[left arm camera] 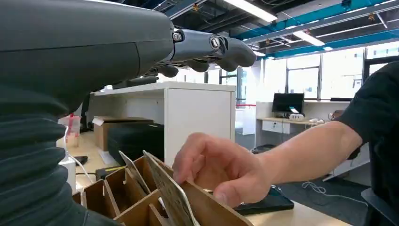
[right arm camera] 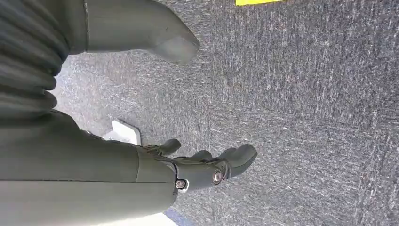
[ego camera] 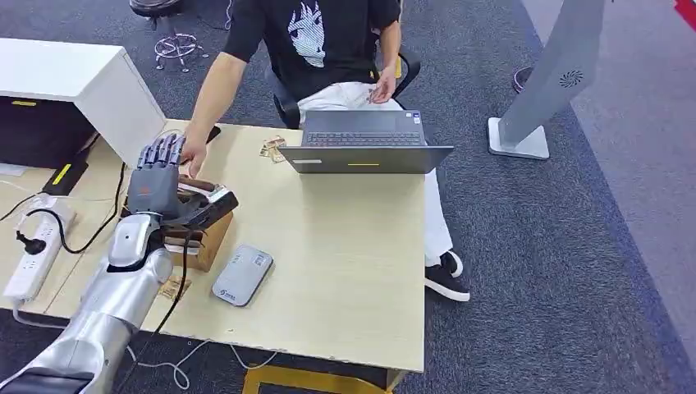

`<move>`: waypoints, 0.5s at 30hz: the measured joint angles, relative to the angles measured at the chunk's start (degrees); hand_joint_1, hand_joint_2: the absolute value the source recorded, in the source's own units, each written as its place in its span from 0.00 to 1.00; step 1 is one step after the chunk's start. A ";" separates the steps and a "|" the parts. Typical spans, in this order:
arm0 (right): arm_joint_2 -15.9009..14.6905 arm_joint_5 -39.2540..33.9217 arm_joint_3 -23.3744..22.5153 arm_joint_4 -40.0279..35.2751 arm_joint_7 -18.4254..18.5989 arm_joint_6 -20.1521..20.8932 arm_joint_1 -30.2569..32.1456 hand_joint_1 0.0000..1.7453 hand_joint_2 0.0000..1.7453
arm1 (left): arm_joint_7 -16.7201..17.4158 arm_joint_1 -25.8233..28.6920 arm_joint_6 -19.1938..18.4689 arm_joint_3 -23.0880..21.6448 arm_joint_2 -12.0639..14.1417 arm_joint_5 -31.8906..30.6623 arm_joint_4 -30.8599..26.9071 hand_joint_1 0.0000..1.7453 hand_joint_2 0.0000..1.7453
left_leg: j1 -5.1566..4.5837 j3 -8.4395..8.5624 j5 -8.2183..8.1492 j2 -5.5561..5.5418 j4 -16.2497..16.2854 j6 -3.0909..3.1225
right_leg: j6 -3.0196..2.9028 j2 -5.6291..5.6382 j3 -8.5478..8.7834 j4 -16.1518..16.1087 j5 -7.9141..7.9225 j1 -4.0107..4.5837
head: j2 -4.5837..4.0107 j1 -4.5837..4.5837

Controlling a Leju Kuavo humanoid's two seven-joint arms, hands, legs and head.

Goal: Pass the card to the sensor for recognition and then transmit it.

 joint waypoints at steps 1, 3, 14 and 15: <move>0.00 0.00 0.00 0.00 0.00 0.00 0.00 0.00 1.00 | -0.02 -0.09 0.00 -0.02 -0.02 0.00 0.07 0.00 1.00 | 0.00 0.00 0.00 0.00 0.00 0.00 | 0.00 0.00 0.00 0.00 0.00 0.00 | 0.00 0.00; 0.00 0.00 0.00 0.02 0.00 0.00 -0.01 0.00 1.00 | -0.02 -0.38 0.00 -0.09 -0.11 0.00 0.24 0.00 1.00 | 0.00 0.00 0.00 -0.01 0.00 0.00 | 0.00 0.00 0.00 0.00 0.00 0.00 | 0.00 0.00; 0.02 0.00 0.00 0.09 0.04 -0.02 -0.03 0.00 1.00 | -0.02 -0.47 0.00 -0.09 -0.24 0.00 0.35 0.00 1.00 | 0.00 0.00 0.00 -0.01 0.00 0.00 | 0.00 -0.01 0.00 0.00 0.00 0.00 | 0.00 0.00; 0.02 0.00 0.00 0.09 0.04 -0.02 -0.03 0.00 1.00 | 0.00 -0.49 0.00 -0.09 -0.26 0.00 0.40 0.00 1.00 | 0.00 0.00 0.00 -0.01 0.00 0.00 | 0.00 0.00 0.00 0.00 0.00 0.00 | 0.00 0.00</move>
